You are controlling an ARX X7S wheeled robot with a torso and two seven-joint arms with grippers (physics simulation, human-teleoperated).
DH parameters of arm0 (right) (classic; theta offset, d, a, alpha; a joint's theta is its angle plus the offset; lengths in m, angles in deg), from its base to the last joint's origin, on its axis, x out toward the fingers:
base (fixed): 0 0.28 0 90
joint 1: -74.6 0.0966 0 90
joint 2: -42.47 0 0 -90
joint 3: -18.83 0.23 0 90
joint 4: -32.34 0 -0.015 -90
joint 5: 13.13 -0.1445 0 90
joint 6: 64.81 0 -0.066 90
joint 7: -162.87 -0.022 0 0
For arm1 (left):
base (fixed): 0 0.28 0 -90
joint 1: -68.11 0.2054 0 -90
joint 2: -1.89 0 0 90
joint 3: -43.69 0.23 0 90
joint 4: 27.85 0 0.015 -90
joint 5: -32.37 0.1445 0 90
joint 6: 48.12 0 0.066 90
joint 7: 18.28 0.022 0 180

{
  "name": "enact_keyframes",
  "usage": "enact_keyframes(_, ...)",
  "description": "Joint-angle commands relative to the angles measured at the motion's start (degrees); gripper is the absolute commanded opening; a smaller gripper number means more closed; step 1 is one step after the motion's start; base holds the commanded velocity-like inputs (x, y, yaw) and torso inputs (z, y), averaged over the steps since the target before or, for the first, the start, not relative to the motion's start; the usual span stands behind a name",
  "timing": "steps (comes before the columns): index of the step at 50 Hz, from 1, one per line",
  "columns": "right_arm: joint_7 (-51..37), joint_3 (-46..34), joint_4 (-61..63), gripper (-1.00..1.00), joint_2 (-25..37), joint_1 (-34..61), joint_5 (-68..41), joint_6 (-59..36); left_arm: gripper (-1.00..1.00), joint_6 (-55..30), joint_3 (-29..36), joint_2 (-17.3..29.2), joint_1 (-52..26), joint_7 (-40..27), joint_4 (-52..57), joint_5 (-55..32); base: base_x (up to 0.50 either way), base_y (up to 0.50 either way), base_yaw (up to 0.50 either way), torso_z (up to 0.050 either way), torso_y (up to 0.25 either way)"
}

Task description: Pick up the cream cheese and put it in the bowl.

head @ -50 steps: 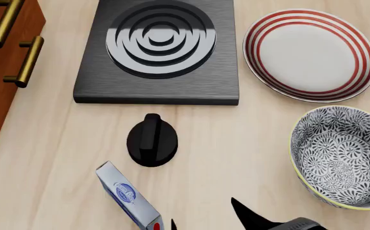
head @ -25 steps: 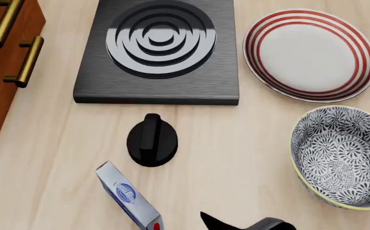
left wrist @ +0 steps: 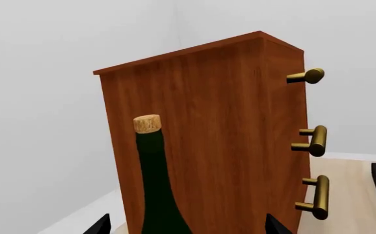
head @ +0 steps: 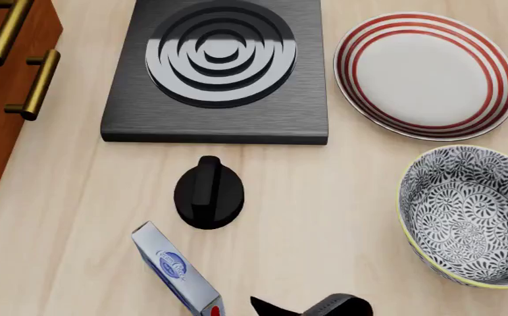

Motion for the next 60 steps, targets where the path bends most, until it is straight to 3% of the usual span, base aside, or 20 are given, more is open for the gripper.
enact_keyframes(1,0.2,-1.54,-1.51,1.0,-1.02,2.9,0.01,-2.07,1.0,0.29,-0.03,0.11,0.07,-0.01,-0.1,-0.44,0.0,0.0,0.0,0.0,0.0)
enact_keyframes(60,3.44,-5.52,-13.41,1.0,-4.93,11.78,0.83,-4.63,1.0,0.83,0.39,0.6,-0.02,-0.76,-0.57,-0.78,0.0,0.0,0.0,0.0,0.0)
